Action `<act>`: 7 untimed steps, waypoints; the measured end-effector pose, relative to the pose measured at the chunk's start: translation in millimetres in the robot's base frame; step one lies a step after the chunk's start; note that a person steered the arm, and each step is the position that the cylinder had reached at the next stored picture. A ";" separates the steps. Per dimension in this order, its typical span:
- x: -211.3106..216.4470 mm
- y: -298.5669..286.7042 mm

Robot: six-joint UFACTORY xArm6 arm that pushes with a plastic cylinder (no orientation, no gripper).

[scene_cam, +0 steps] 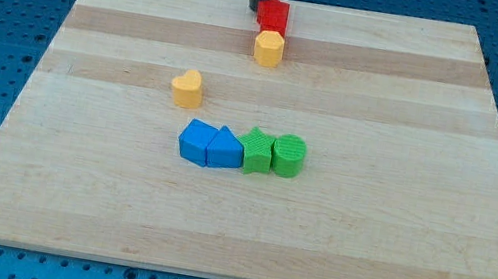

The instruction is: Point your arm at the yellow heart

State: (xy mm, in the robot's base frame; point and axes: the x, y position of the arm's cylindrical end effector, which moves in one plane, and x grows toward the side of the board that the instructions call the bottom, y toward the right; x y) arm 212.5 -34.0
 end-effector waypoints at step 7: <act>99.6 -163.0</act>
State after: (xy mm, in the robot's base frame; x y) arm 312.0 -197.0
